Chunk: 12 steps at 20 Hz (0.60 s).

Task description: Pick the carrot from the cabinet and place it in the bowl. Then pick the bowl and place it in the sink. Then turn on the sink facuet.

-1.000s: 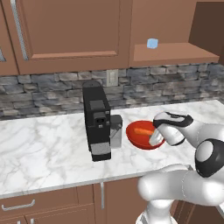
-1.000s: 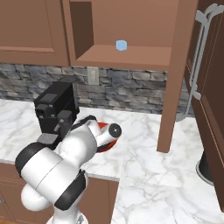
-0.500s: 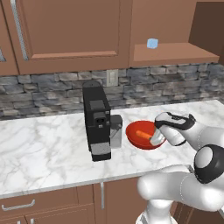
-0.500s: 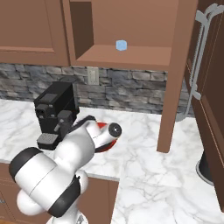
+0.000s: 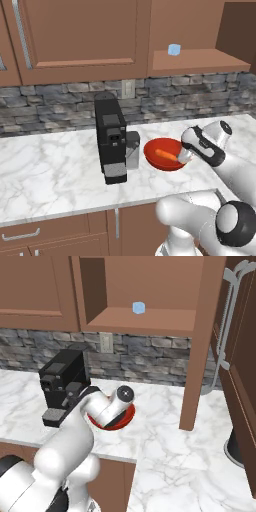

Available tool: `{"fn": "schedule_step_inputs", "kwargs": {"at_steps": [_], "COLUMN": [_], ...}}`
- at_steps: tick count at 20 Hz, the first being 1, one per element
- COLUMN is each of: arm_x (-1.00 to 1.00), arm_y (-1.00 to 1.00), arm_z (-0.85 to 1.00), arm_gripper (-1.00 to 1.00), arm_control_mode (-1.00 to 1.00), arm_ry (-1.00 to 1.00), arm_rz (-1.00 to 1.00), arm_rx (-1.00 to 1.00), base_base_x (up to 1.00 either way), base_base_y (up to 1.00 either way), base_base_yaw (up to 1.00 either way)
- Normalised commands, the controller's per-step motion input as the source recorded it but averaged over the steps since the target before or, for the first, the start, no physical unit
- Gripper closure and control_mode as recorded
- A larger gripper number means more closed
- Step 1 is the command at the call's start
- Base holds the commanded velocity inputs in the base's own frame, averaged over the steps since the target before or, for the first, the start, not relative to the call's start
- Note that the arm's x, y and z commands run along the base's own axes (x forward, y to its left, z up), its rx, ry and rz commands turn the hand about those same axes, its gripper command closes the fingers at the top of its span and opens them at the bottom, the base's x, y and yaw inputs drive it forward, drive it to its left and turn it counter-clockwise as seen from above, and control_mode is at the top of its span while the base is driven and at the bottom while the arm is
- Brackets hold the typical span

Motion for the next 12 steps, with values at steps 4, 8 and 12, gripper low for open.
{"fn": "schedule_step_inputs", "kwargs": {"at_steps": [4, 8, 12], "arm_x": [-0.60, -0.17, -0.05], "arm_y": [0.04, 0.36, 0.36], "arm_z": [-0.02, 0.00, -0.07], "arm_gripper": [-1.00, -1.00, -1.00], "arm_control_mode": [-1.00, -1.00, -1.00], "arm_ry": [-0.14, -0.10, -0.06], "arm_rz": [0.12, 0.08, 0.05], "arm_rx": [-0.42, -0.39, -0.29], "base_base_x": [0.00, 0.00, 0.00], "base_base_y": [0.00, 0.00, 0.00], "base_base_yaw": [0.00, 0.00, 0.00]}}
